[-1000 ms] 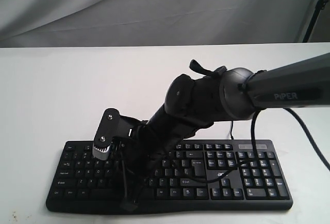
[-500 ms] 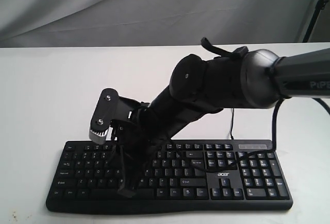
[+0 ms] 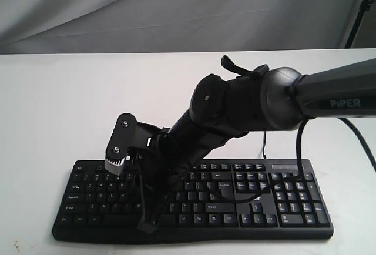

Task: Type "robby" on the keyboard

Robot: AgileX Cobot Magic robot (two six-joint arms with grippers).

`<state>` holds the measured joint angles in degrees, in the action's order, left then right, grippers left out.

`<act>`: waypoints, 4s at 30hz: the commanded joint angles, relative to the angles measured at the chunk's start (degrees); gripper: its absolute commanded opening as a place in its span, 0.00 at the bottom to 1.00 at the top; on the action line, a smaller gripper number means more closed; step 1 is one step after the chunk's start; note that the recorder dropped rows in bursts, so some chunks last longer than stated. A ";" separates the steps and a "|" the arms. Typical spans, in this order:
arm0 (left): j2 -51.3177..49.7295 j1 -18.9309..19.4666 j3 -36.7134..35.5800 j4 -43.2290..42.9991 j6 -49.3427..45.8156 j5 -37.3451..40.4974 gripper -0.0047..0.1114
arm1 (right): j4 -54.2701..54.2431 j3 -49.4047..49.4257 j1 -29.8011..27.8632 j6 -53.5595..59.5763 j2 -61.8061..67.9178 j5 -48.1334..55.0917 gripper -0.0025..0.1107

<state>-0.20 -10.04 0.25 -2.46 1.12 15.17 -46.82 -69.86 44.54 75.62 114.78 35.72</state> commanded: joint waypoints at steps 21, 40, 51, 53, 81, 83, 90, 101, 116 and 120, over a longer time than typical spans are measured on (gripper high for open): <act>0.20 -0.32 -0.25 -0.27 0.16 -0.33 0.04 | -1.38 -0.26 0.05 0.59 1.83 0.12 0.02; 0.20 -0.32 -0.25 -0.27 0.16 -0.33 0.04 | -1.87 -0.26 0.05 1.69 -0.23 -0.16 0.02; 0.20 -0.32 -0.25 -0.27 0.16 -0.33 0.04 | 1.76 -3.75 -3.00 -1.94 -1.96 1.15 0.02; 0.20 -0.32 -0.25 -0.27 0.16 -0.33 0.04 | 3.08 -5.03 -3.83 -3.51 -1.33 2.45 0.02; 0.20 -0.32 -0.25 -0.27 0.16 -0.33 0.04 | -1.26 -5.58 -4.70 2.03 4.47 3.41 0.02; 0.20 -0.32 -0.25 -0.27 0.16 -0.33 0.04 | -1.36 -5.58 -4.70 2.29 5.18 2.65 0.02; 0.20 -0.32 -0.25 -0.27 0.16 -0.33 0.04 | -1.77 -5.58 -4.70 2.40 5.75 2.17 0.02; 0.20 -0.32 -0.25 -0.27 0.16 -0.33 0.04 | -2.69 -5.58 -4.70 2.83 7.52 2.03 0.02; 0.20 -0.32 -0.25 -0.27 0.16 -0.33 0.04 | 1.48 -5.58 -4.70 0.14 -5.88 2.40 0.02; 0.20 -0.32 -0.25 -0.27 0.16 -0.33 0.04 | 1.48 -5.58 -4.55 -0.20 -13.15 2.40 0.02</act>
<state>-0.20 -10.04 0.25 -2.46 1.12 15.17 -45.66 -75.42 40.02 75.92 106.65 38.14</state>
